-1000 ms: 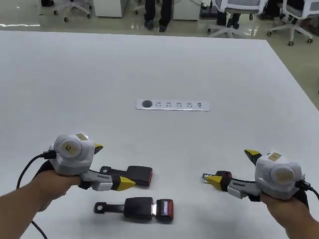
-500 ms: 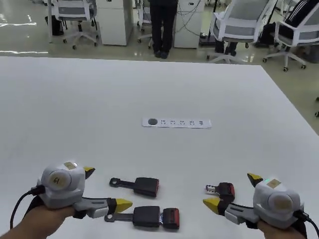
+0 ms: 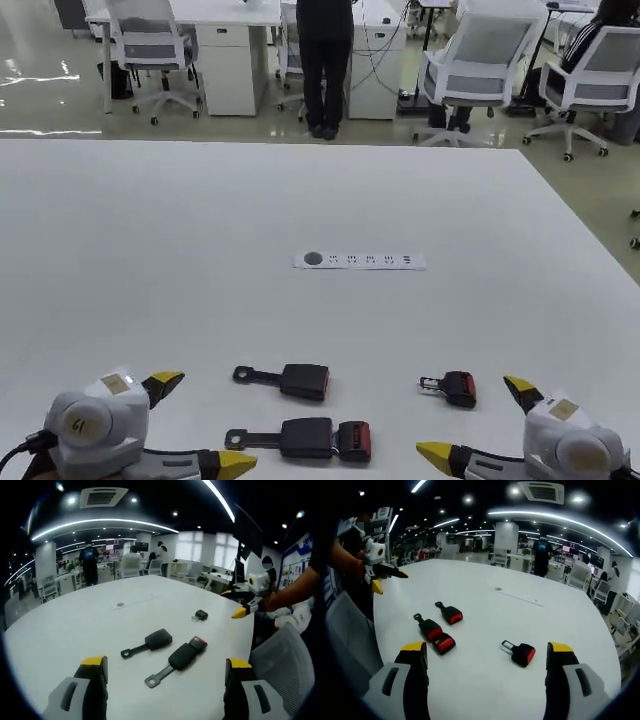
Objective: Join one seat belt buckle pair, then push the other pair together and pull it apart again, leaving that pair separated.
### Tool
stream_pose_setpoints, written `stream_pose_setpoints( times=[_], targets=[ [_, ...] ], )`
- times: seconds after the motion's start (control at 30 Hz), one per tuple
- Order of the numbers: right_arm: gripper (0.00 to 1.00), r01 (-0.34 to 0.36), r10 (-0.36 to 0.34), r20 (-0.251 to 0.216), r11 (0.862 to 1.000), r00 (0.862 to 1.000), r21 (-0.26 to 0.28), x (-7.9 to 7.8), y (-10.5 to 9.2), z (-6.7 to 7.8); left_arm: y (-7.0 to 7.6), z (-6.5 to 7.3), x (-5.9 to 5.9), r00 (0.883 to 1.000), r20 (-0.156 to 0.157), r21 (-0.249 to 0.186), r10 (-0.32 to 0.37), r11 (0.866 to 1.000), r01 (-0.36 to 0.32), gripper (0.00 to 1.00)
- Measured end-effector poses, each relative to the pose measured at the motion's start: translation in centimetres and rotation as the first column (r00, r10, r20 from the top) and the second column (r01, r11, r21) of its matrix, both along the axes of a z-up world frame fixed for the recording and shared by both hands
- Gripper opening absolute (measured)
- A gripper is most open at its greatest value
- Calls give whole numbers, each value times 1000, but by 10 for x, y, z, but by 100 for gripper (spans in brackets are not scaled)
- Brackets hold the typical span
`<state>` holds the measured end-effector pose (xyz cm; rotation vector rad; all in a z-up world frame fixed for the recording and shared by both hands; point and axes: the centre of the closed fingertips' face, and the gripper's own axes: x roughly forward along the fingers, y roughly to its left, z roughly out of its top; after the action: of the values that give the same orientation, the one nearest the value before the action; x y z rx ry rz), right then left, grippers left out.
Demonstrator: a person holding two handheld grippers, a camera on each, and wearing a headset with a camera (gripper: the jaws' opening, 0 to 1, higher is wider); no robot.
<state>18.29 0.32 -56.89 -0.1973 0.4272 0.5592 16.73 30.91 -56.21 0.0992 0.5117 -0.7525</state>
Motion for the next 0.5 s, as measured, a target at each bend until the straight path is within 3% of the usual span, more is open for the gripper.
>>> stream_pose_setpoints(
  times=[0.1,0.2,0.3,0.5],
  targets=[
    [100,-7,7,12,1000,1000,-2,-5,2,0,2,3,-6,1000,9,2,8,1000,-8,100],
    [100,5,-5,3,1000,1000,4,-10,2,-3,14,0,-10,1000,2,12,22,1000,-22,100],
    [100,16,-16,-5,1000,1000,9,-17,2,-3,22,0,-8,998,6,-3,58,998,-58,100],
    [100,26,-26,-5,1000,1000,12,-17,-2,-6,17,-3,-18,999,-4,-3,50,999,-51,100]
  ],
)
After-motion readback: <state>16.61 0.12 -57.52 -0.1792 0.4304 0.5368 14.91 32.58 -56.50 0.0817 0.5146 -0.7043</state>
